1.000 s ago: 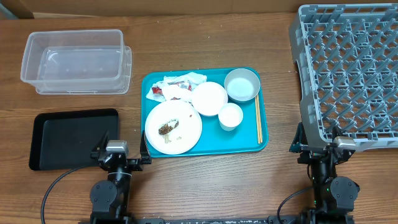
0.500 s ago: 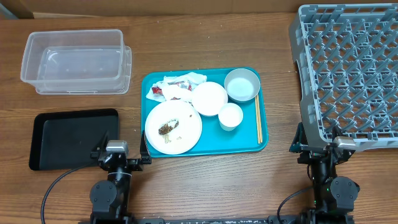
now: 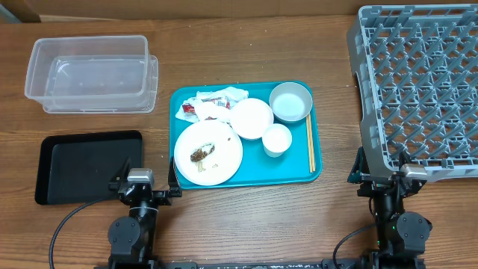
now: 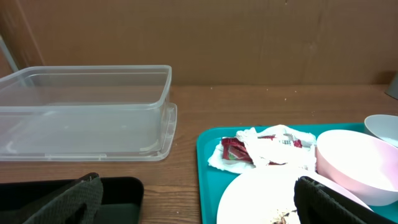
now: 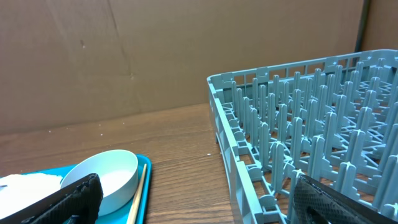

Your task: Sort waste into correct bins and load items into the dishwasher

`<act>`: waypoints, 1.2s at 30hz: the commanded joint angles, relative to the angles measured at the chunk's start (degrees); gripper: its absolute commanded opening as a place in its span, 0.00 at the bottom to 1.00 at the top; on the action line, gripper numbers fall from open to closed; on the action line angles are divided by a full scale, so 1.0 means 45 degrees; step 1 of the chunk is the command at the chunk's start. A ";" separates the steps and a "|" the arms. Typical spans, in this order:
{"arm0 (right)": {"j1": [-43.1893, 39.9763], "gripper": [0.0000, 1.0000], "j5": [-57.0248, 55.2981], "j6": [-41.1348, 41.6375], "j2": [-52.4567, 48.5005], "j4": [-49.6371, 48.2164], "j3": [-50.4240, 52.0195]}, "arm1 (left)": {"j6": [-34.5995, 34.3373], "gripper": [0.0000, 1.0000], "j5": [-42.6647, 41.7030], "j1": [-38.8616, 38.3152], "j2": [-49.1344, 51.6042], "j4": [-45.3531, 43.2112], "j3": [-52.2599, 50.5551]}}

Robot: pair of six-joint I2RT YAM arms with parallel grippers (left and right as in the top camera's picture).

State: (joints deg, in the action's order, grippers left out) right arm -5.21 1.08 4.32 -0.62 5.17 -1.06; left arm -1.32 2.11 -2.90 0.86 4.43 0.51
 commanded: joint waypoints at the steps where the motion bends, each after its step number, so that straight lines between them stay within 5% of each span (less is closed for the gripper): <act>1: -0.0058 1.00 -0.0024 0.0044 0.0102 -0.0073 0.0136 | -0.0083 1.00 -0.0097 0.0068 -0.0136 -0.0029 -0.0053; 18: -0.0049 1.00 0.1501 0.0826 0.0102 -0.0850 0.0136 | -0.0083 1.00 -0.0097 0.0068 -0.0136 -0.0024 -0.0053; 24: -0.0049 1.00 0.9049 0.8092 0.0102 -0.1564 0.0136 | -0.0083 1.00 -0.0097 0.0068 -0.0136 -0.0029 -0.0053; 28: -0.0049 1.00 0.9209 1.2910 0.0102 -0.2341 0.0136 | -0.0083 1.00 -0.0097 0.0068 -0.0136 -0.0029 -0.0053; 30: -0.0049 1.00 0.8908 1.5674 0.0102 -0.4415 0.0136 | -0.0083 1.00 -0.0097 0.0068 -0.0136 -0.0029 -0.0053; 33: -0.0049 1.00 0.8529 1.6427 0.0102 -0.8476 -0.0058 | -0.0083 1.00 -0.0097 0.0068 -0.0136 -0.0024 -0.0053; 36: -0.0053 1.00 0.8238 1.6111 0.0063 -0.7902 -0.1287 | -0.0083 1.00 -0.0097 0.0068 -0.0136 -0.0029 -0.0053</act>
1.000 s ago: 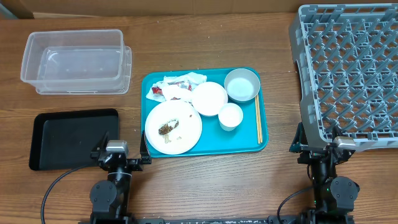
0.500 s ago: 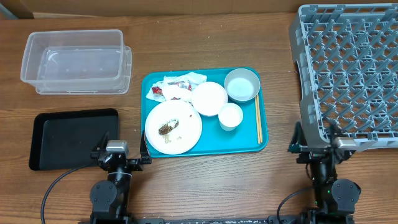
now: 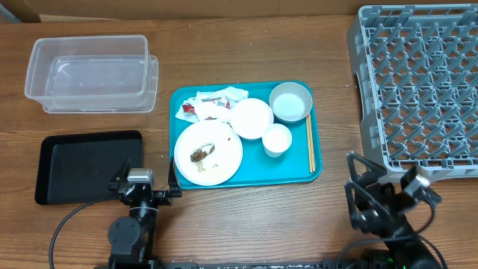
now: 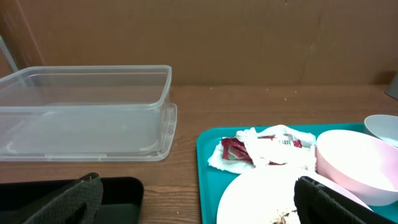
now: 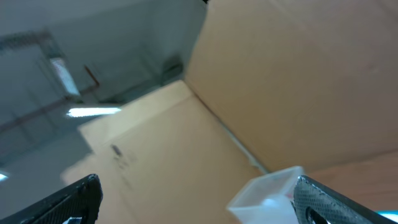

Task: Sort waste into correct bins and load items into the dishwasher
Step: 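Reach the right gripper over the tray and grasp the white bowl rim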

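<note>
A teal tray [image 3: 314,173] holds a white plate with food scraps [image 3: 208,152], two white bowls [image 3: 251,118] [image 3: 290,101], a white cup [image 3: 276,140], wooden chopsticks [image 3: 311,146] and crumpled paper waste [image 3: 209,104]. In the left wrist view the waste [image 4: 261,149] and plate [image 4: 255,199] lie just ahead. My left gripper [image 3: 146,178] [image 4: 199,205] stands open at the tray's front left corner, holding nothing. My right gripper [image 3: 377,187] [image 5: 199,199] is open and empty, tilted near the front right of the tray. Its camera looks up at a cardboard wall.
A clear plastic bin [image 3: 91,73] stands at the back left, with a black tray [image 3: 86,164] in front of it. The grey dish rack [image 3: 418,82] fills the right side. A blurred pale box [image 5: 267,193] shows low in the right wrist view.
My right gripper has shifted a little left and forward and tilted upward. Its view went from the dish rack and bowl to the wall and ceiling. The left arm and all items are unchanged.
</note>
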`<act>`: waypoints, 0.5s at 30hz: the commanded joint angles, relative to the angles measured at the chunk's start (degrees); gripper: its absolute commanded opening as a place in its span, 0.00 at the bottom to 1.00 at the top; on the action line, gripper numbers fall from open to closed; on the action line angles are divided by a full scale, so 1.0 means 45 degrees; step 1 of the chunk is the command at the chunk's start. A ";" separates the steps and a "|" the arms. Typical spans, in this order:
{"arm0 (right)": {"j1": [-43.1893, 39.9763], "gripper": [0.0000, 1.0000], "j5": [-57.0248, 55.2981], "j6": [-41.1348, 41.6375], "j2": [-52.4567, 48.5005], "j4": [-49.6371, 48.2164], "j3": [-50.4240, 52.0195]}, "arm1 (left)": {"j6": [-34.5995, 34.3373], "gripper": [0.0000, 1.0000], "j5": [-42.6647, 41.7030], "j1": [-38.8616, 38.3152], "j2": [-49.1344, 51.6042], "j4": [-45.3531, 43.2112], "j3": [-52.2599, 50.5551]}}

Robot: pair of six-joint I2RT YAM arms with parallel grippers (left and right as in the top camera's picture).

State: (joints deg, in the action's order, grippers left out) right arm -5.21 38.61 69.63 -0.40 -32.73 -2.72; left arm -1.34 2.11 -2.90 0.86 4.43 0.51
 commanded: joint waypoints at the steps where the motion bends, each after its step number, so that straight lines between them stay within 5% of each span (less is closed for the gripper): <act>1: -0.0053 1.00 -0.0131 0.0952 -0.0073 0.1477 -0.1520 | -0.0078 1.00 -0.0097 0.0068 -0.0136 -0.0029 -0.0053; 8: -0.0053 1.00 -0.0325 -0.6475 -0.3395 1.1128 -0.7752 | -0.0078 1.00 -0.0097 0.0068 -0.0136 -0.0024 -0.0053; 15: 0.0019 1.00 -0.0228 -1.0127 -0.8408 1.5805 -1.2988 | -0.0078 1.00 -0.0097 0.0068 -0.0136 -0.0024 -0.0053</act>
State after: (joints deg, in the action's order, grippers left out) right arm -5.21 37.60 35.29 -32.18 35.97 -55.68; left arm -1.32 2.11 -2.90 0.86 4.36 0.51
